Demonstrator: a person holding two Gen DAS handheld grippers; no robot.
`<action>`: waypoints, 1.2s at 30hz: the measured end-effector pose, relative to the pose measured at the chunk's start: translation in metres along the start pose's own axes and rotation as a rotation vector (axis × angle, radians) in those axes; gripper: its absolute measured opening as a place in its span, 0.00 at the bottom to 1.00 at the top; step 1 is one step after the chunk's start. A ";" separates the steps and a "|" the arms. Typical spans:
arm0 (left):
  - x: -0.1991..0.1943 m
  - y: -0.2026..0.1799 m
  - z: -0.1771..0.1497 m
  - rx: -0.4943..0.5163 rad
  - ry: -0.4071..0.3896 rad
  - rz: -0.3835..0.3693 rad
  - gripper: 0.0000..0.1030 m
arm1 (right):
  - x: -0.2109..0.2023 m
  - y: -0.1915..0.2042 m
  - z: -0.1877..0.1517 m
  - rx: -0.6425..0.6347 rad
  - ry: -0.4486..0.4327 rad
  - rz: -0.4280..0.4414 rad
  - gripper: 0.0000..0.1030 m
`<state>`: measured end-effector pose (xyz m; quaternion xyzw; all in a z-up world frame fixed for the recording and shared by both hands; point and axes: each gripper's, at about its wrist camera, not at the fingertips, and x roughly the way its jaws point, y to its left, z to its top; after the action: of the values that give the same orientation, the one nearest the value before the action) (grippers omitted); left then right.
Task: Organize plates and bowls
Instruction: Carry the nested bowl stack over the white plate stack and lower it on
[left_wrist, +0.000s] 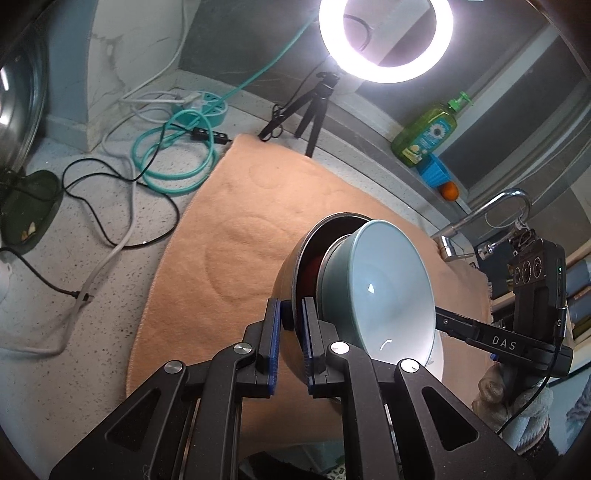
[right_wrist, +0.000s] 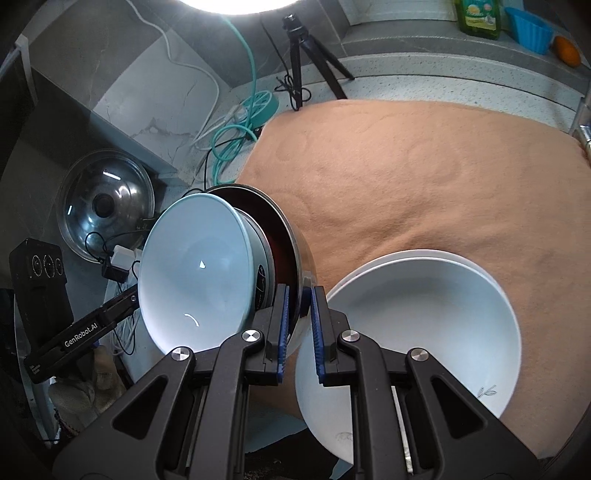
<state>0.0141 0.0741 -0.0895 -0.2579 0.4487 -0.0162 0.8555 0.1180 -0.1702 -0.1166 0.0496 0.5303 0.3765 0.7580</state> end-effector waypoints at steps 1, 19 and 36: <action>0.000 -0.004 0.000 0.008 0.000 -0.004 0.09 | -0.004 -0.001 -0.001 0.003 -0.005 -0.003 0.12; 0.021 -0.057 -0.013 0.103 0.071 -0.065 0.09 | -0.058 -0.043 -0.024 0.082 -0.064 -0.064 0.12; 0.048 -0.094 -0.032 0.182 0.173 -0.096 0.09 | -0.081 -0.091 -0.056 0.186 -0.079 -0.113 0.12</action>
<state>0.0368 -0.0338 -0.0975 -0.1982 0.5044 -0.1201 0.8318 0.1054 -0.3032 -0.1221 0.1044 0.5346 0.2799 0.7905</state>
